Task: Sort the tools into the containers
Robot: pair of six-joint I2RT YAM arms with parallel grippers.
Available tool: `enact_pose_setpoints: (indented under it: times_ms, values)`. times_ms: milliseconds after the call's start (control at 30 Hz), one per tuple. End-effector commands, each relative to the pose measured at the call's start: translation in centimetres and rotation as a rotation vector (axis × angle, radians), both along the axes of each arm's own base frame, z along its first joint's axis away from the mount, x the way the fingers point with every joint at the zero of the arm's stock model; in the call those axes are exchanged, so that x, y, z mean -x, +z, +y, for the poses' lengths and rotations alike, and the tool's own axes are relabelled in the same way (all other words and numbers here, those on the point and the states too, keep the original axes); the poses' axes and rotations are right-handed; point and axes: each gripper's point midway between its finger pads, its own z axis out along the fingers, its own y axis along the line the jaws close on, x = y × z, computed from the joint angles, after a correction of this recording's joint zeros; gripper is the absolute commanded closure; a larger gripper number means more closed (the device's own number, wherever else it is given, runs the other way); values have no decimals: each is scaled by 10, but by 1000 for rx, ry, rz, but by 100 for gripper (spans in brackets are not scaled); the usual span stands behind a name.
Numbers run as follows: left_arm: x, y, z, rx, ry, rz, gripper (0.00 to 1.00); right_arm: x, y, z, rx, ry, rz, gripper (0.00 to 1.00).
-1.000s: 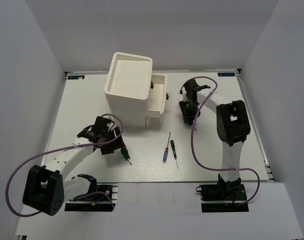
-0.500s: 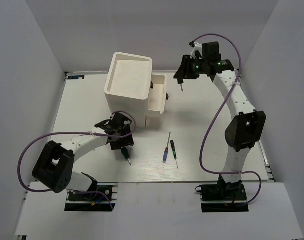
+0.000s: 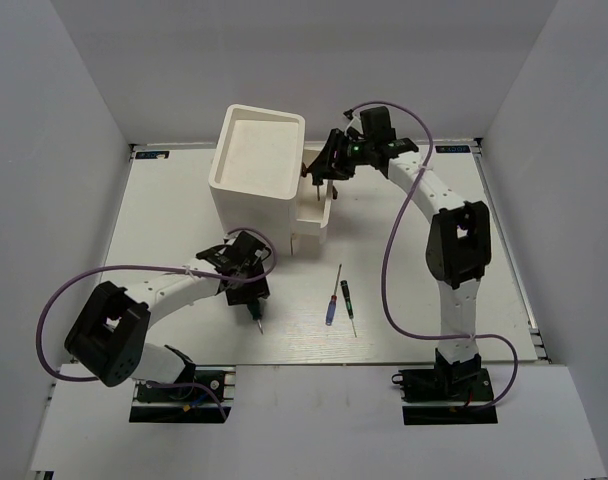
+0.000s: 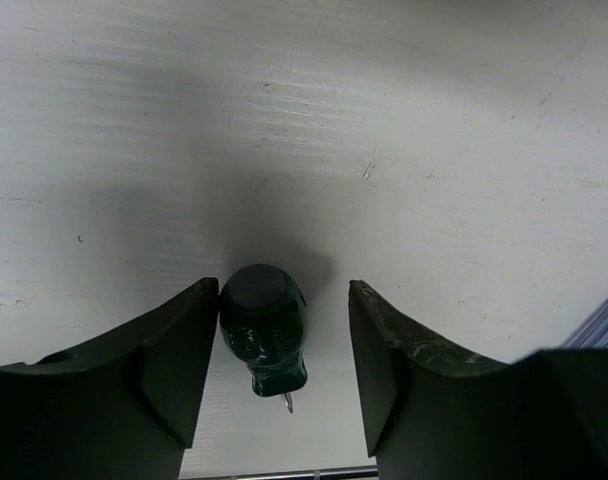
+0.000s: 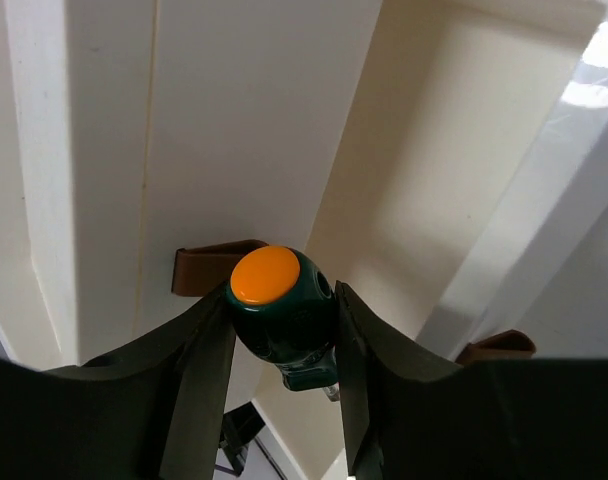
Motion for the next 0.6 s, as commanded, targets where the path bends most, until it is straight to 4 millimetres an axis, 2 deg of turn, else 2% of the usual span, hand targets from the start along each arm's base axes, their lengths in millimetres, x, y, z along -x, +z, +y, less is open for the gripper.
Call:
enact_pose_setpoints:
  times_ms: [0, 100, 167, 267, 300, 333, 367, 400, 500, 533, 567]
  values:
    - [3, -3, 1, -17, 9, 0, 36, -2, 35, 10, -60, 7, -89, 72]
    - [4, -3, 0, -24, 3, -5, 39, 2, 39, 8, -55, 21, -105, 53]
    - [5, -3, 3, -35, 15, -1, 40, 3, 47, 6, -58, 28, -130, 48]
    - [8, -2, 5, -48, 10, -1, 40, 6, 49, 2, -46, 35, -142, 44]
    - [7, -2, 6, -53, 22, -7, 40, 8, 50, 1, -44, 39, -144, 37]
    - [6, 2, 6, -44, 23, -20, 40, 8, 55, -2, -46, 35, -154, 37]
    - [9, 2, 9, -49, 23, -14, 40, 11, 51, -3, -40, 43, -150, 36]
    - [11, 1, 11, -62, 26, -10, 38, 13, 60, -6, -45, 39, -166, 35]
    - [17, 2, 13, -63, 26, -4, 34, 13, 51, -17, -34, 22, -143, 33]
    - [19, 1, 14, -59, 36, -3, 32, 11, 58, -26, -38, 3, -155, 33]
    - [20, -1, 15, -59, 36, -3, 32, 10, 55, -30, -34, -2, -152, 33]
